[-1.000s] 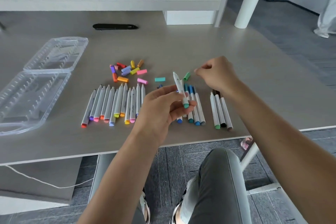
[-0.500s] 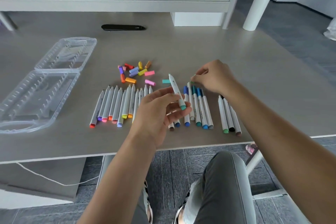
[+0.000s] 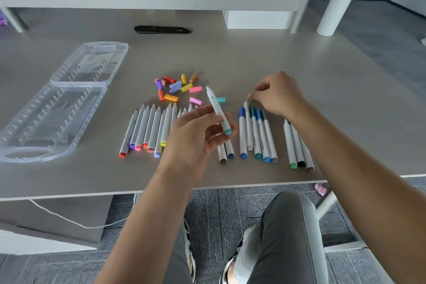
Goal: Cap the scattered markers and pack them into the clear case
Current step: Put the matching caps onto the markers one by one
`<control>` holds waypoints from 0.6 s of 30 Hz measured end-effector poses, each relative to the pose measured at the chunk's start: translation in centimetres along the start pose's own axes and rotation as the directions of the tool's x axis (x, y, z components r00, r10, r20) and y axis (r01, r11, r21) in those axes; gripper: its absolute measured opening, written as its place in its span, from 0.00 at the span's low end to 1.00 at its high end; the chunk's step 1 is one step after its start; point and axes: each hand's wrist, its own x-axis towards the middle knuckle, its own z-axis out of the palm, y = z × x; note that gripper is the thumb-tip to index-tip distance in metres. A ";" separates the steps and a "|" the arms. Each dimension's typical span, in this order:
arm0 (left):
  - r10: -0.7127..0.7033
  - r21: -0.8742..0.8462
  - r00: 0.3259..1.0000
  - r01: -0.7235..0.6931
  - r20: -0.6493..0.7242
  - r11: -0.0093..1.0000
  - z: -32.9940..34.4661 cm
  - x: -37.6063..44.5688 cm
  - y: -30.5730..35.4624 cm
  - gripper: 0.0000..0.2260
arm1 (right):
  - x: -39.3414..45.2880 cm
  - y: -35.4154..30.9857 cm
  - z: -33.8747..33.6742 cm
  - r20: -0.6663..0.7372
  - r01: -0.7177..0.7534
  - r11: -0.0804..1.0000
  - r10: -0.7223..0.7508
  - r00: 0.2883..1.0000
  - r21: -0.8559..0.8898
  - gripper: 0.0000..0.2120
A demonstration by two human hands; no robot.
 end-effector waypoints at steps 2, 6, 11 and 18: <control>0.005 0.000 1.000 -0.005 0.009 1.000 0.0 0.0 0.0 0.10 | 0.1 0.0 0.1 0.010 -0.009 1.000 0.009 1.000 -0.003 0.14; 0.018 0.011 1.000 -0.018 0.007 1.000 -0.1 0.2 0.1 0.11 | 0.2 -0.4 0.4 -0.065 0.001 0.997 0.005 0.998 0.079 0.16; 0.042 0.019 0.999 -0.042 -0.025 0.999 -0.7 0.2 0.4 0.12 | -0.2 -2.7 1.1 0.030 0.247 0.961 -0.252 0.967 0.123 0.12; 0.051 0.022 0.998 -0.050 -0.023 0.998 -1.5 0.1 0.8 0.13 | 0.2 -4.6 3.0 0.111 0.328 0.945 -0.326 0.939 -0.006 0.07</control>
